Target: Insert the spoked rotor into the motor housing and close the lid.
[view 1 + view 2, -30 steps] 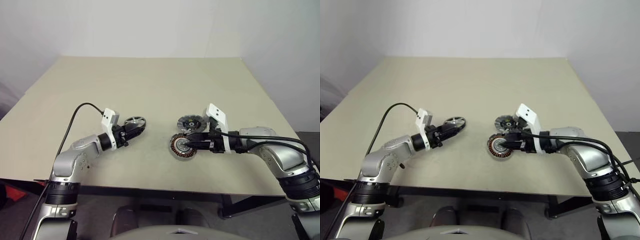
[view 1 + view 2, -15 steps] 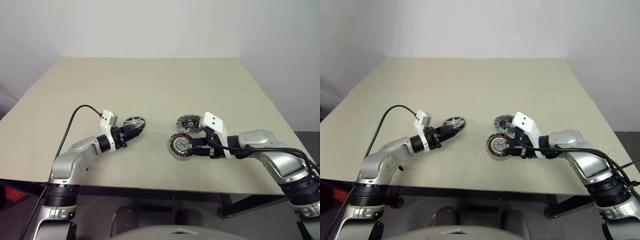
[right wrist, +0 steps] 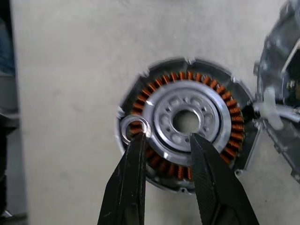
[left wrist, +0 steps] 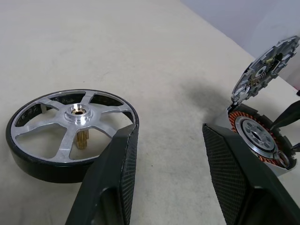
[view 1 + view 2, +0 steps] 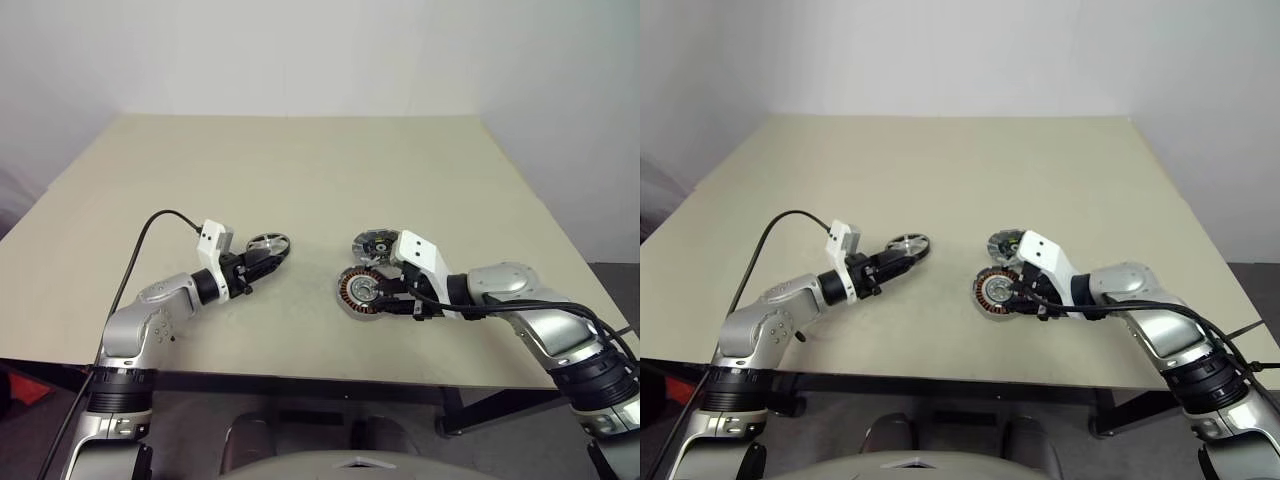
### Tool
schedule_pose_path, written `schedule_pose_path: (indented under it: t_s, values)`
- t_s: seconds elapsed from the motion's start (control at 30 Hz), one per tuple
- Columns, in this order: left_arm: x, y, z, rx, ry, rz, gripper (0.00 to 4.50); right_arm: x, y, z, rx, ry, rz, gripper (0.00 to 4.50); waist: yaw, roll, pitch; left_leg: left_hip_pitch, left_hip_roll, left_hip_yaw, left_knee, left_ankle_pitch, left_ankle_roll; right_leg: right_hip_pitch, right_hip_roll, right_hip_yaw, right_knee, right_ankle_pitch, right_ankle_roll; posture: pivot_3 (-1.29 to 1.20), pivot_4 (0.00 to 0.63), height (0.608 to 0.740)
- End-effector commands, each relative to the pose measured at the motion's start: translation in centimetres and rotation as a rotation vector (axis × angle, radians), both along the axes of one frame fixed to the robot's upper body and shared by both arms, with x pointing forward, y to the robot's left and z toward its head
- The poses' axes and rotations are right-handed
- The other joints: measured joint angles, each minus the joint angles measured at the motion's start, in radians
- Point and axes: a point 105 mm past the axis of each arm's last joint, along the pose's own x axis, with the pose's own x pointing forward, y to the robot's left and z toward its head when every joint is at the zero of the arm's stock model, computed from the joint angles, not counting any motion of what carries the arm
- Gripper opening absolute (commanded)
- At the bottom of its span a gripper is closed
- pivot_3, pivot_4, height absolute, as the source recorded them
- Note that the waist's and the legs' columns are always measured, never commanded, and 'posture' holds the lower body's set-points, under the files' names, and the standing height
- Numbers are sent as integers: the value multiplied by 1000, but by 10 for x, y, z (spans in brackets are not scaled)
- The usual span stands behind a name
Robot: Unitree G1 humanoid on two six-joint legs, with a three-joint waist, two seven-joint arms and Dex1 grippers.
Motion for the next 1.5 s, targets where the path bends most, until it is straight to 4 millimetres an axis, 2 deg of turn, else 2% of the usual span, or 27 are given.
schedule_pose_path:
  t_s: [0.03,0.43,0.7,0.9,1.1,1.3,1.43,1.5]
  values:
    - [5,4,14,-8,-54,13,2315,3,1,-8,-16,-30,26,1585,-1,-1,-1,1,0,0,0,0,0,0,0,0,0,0,0,0,0,740]
    - [6,8,13,1,-51,23,2315,6,4,-1,16,-73,56,1585,-1,-3,-2,7,0,0,0,-1,1,6,0,0,1,-3,5,0,0,740]
    - [8,6,12,-2,-49,18,2315,4,7,12,2,-135,105,1585,-1,-3,-2,7,0,0,0,-1,1,6,0,0,1,-2,4,0,0,740]
    - [7,4,9,-8,-45,21,2315,6,1,19,-38,-175,112,1585,-1,-3,-2,7,0,0,0,-1,2,6,0,0,1,-2,3,0,0,740]
    - [5,2,6,-15,-37,25,2315,6,0,35,-84,-240,127,1585,-1,-3,-2,7,0,0,0,-1,2,6,0,0,1,-3,5,0,0,740]
    - [4,2,5,-17,-29,29,2315,5,2,30,-144,-284,131,1585,-1,-3,-2,7,0,0,0,-1,2,6,0,0,1,-3,5,0,0,740]
    - [2,6,3,-11,-21,32,2315,6,-3,12,-217,-297,131,1585,-1,-3,-2,7,0,0,0,-1,2,6,0,0,1,-4,6,0,0,740]
    - [1,7,2,-8,-16,34,2315,5,3,18,-211,-317,146,1585,-1,-3,-2,7,0,0,0,-1,2,6,0,0,1,-4,6,0,0,740]
